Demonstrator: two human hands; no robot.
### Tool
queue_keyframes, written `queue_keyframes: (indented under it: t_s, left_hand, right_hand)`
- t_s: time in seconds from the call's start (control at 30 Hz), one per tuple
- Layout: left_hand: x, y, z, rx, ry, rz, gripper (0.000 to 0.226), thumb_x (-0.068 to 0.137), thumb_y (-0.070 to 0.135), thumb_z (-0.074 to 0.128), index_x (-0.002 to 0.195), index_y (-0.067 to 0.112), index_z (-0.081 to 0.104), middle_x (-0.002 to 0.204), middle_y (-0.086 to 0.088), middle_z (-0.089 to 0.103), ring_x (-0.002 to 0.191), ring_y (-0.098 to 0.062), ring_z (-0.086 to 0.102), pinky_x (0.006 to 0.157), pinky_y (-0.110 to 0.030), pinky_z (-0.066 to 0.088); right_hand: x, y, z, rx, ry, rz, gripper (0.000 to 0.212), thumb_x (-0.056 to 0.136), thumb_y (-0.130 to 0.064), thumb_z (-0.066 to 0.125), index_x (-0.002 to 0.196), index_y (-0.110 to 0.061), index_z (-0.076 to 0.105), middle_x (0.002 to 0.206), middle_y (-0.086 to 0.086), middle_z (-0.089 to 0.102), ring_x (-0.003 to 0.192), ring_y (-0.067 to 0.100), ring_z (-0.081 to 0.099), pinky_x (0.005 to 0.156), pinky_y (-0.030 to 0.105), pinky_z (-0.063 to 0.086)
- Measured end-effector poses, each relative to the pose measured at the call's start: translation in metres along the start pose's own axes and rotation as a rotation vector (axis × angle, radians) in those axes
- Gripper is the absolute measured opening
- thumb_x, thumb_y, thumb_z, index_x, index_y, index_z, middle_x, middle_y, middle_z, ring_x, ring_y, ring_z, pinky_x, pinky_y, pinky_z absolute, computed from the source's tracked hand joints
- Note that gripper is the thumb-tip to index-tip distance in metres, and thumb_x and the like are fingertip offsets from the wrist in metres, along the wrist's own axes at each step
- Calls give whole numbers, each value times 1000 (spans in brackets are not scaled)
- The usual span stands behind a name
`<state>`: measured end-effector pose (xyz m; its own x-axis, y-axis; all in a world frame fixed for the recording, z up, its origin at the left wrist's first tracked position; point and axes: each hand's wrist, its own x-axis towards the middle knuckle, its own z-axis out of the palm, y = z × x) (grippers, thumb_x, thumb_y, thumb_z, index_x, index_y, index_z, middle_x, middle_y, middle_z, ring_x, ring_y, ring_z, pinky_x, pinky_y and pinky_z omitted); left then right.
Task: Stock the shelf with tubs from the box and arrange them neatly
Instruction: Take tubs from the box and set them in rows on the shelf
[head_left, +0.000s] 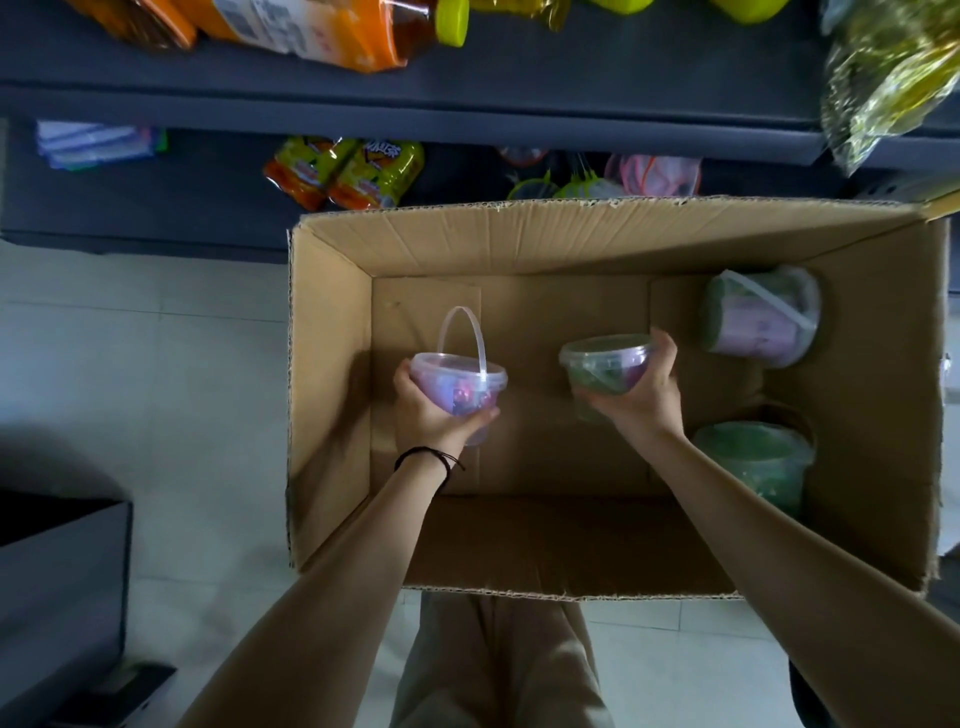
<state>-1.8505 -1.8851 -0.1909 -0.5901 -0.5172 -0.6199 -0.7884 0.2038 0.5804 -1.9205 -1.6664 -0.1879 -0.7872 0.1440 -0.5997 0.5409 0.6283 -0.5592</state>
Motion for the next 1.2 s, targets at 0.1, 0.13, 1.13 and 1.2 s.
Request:
queue_keyframes:
  t_s: [0.1,0.13,1.13,1.2]
  left_hand:
    - [-9,16,-10,-109,-64,15,112,57,20,91,142,13,19,126,1,42,109,-14,50,77,-18,51]
    - [-14,25,-17,-131,-53,49,107,59,15,90,141,10,21,125,1,41,107,-11,49,72,-10,48]
    - [-276,326,-433,-589,668,833,104,44,43,92,133,26,40,128,10,48,123,-11,47,95,-35,51]
    - [-262,341,-451,-560,711,840,115,35,55,84,136,22,40,133,1,44,128,-17,42,103,-40,43]
  right_hand:
    - [-9,-11,-10,11,11,-14,112,62,-34,89,147,-33,16,127,7,49,104,18,50,82,30,44]
    - [-15,-18,-16,25,24,-40,111,62,-33,89,147,-33,17,132,7,48,106,17,49,83,30,44]
    - [-337,-463,-222,497,43,-1167,109,53,-39,93,135,-48,23,124,-40,36,112,-19,43,83,-3,36]
    - [-336,-486,-214,507,33,-1152,105,56,-28,92,134,-47,24,122,-33,42,110,-15,48,81,1,41]
